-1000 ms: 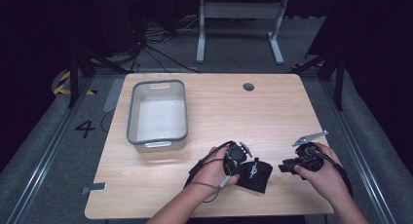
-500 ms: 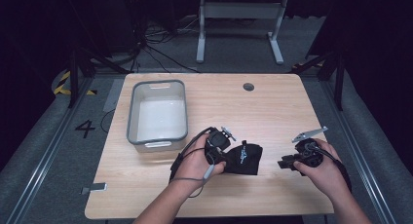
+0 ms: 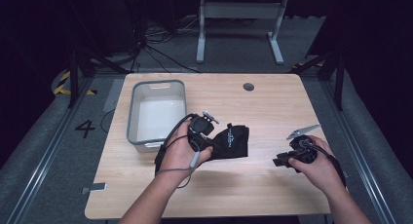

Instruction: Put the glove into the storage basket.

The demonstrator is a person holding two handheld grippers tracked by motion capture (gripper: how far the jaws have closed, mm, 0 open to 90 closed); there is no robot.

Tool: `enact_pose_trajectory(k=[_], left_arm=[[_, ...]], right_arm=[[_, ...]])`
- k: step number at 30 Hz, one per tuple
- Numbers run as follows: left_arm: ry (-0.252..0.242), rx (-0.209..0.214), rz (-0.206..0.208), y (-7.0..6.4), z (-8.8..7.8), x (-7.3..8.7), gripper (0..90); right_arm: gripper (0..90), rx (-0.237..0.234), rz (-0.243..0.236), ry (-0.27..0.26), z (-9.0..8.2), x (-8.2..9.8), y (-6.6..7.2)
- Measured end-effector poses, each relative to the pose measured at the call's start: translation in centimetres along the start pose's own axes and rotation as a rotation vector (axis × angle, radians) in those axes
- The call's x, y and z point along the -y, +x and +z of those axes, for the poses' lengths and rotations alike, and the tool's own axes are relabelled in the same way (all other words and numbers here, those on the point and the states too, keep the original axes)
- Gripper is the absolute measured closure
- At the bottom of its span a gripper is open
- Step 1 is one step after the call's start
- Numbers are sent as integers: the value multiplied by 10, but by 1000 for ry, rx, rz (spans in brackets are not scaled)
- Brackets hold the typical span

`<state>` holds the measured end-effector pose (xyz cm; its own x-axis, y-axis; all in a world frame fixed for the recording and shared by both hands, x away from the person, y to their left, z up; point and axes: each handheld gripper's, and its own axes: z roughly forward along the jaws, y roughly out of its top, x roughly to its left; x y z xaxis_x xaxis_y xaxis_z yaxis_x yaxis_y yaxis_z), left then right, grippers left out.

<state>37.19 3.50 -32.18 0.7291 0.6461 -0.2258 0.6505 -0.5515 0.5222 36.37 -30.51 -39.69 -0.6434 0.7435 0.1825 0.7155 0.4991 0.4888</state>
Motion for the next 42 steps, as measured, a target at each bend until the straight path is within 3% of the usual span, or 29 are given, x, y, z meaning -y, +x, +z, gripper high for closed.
enact_pose_trajectory(k=[13, 16, 21, 24, 29, 33, 36, 39, 42], left_arm=[[-56, -55, -83, 18, -43, -1, 676], [-66, -64, -113, 24, -48, -4, 676], [-75, -76, -125, 35, -52, -11, 676], [-57, -120, -112, 42, -53, -23, 676], [-91, -127, -146, 59, -58, -38, 676], [-116, -137, -186, 73, -66, -42, 676], [-140, -178, -217, 84, -73, -42, 675], [-140, -228, -263, 96, -71, -42, 674], [-140, -237, -315, 110, -67, -39, 674]], right_arm=[[681, -20, -3, 3, 6, -9, -6], [682, -20, 0, 4, 7, -8, -6], [682, -15, 9, 6, 6, -4, -6], [682, -11, 16, 6, 5, -2, -7], [682, -5, 33, 12, 6, 3, -8], [682, 0, 48, 13, 4, 7, -9], [679, 3, 51, 14, 4, 10, -10], [677, 8, 59, 20, 5, 13, -10], [674, 10, 57, 18, 4, 14, -10]])
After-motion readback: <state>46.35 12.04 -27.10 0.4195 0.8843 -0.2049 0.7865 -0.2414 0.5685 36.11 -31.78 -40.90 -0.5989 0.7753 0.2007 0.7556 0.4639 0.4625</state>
